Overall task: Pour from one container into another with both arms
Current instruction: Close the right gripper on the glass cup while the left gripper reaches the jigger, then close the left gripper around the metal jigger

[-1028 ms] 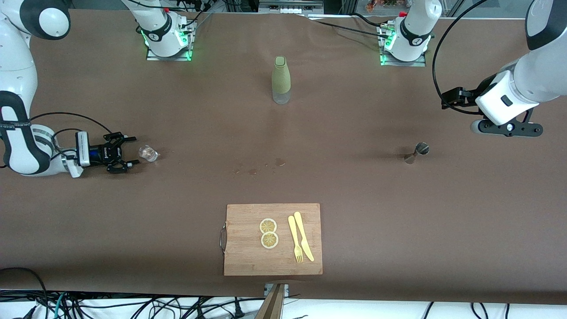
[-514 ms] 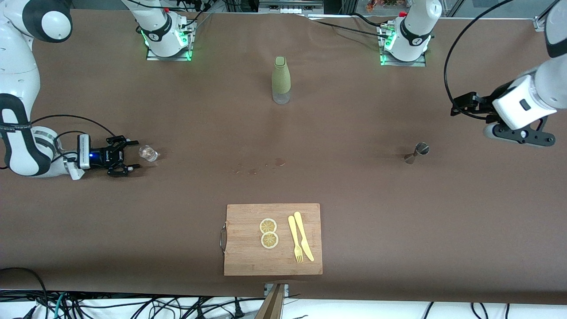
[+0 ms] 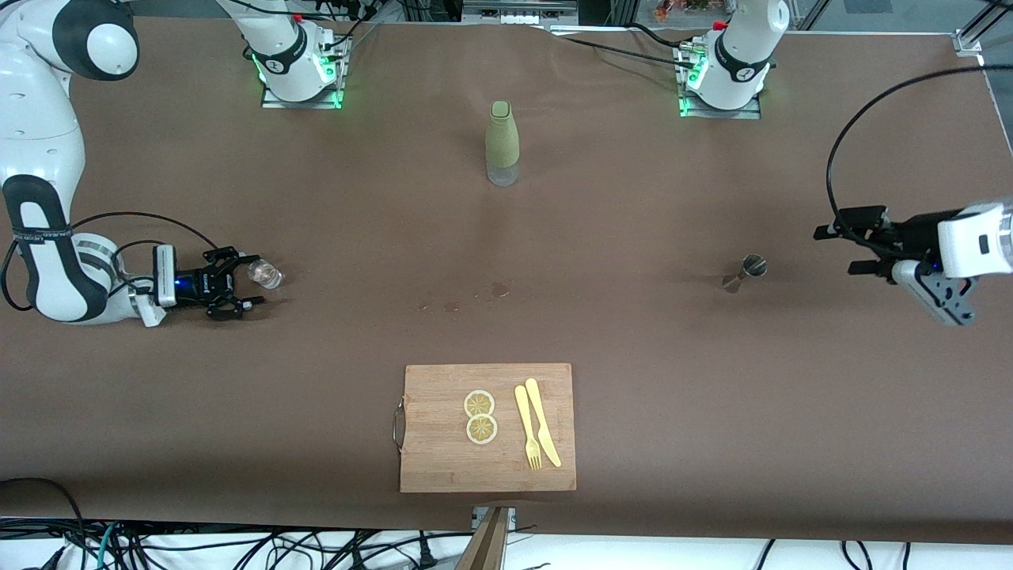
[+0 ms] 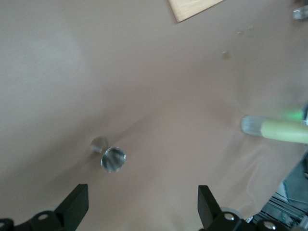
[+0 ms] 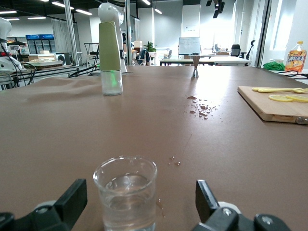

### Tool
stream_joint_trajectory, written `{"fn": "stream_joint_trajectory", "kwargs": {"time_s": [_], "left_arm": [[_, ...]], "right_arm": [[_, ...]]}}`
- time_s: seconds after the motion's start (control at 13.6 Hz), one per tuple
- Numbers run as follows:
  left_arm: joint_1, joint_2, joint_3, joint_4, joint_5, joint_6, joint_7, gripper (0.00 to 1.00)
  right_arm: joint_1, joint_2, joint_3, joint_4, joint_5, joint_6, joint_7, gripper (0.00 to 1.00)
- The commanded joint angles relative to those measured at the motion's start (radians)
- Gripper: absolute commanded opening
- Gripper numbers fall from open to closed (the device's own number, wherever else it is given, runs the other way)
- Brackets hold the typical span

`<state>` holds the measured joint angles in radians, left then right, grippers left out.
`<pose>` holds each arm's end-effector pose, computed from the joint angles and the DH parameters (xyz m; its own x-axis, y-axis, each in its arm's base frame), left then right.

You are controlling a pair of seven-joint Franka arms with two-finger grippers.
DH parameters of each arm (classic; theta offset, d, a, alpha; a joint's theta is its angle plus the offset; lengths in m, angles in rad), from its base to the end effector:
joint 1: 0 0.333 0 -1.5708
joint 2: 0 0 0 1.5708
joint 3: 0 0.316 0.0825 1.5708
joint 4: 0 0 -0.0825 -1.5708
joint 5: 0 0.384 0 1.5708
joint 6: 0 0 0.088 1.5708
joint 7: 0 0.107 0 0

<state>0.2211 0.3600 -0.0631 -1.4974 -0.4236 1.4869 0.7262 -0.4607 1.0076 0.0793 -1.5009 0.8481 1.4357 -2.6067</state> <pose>0.6252 0.0573 0.4497 0.8673 -0.4976 0.0109 -0.4225 -0.7245 0.5447 0.5781 -0.1410 0.0737 -0.0487 0.2246 0.9732 0.9679 0.2510 -0.0095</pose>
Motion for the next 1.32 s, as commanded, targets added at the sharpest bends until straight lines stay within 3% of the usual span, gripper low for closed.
{"fn": "stream_joint_trajectory", "kwargs": {"time_s": [0.0, 0.37, 0.73, 0.95, 1.1, 1.25], "left_arm": [[0.072, 0.098, -0.006, 0.019, -0.168, -0.003, 0.213, 1.0], [0.188, 0.242, -0.006, -0.023, -0.311, -0.062, 0.747, 1.0], [0.234, 0.437, -0.004, -0.023, -0.464, -0.163, 1.353, 1.0], [0.293, 0.508, -0.004, -0.018, -0.471, -0.209, 1.479, 1.0], [0.285, 0.607, -0.006, 0.002, -0.503, -0.206, 1.608, 1.0], [0.271, 0.642, -0.004, -0.001, -0.527, -0.206, 1.734, 1.0]], "right_arm": [[0.022, 0.032, 0.0, 0.024, 0.046, 0.009, -0.029, 1.0], [0.04, 0.052, -0.001, 0.024, 0.06, 0.017, -0.041, 1.0], [0.053, 0.068, -0.001, 0.018, 0.077, 0.014, -0.055, 1.0], [0.06, 0.069, -0.001, 0.016, 0.078, 0.012, -0.062, 1.0], [0.063, 0.069, -0.001, 0.007, 0.085, 0.008, -0.067, 0.99], [0.066, 0.069, -0.001, 0.002, 0.085, 0.0, -0.069, 0.96]]}}
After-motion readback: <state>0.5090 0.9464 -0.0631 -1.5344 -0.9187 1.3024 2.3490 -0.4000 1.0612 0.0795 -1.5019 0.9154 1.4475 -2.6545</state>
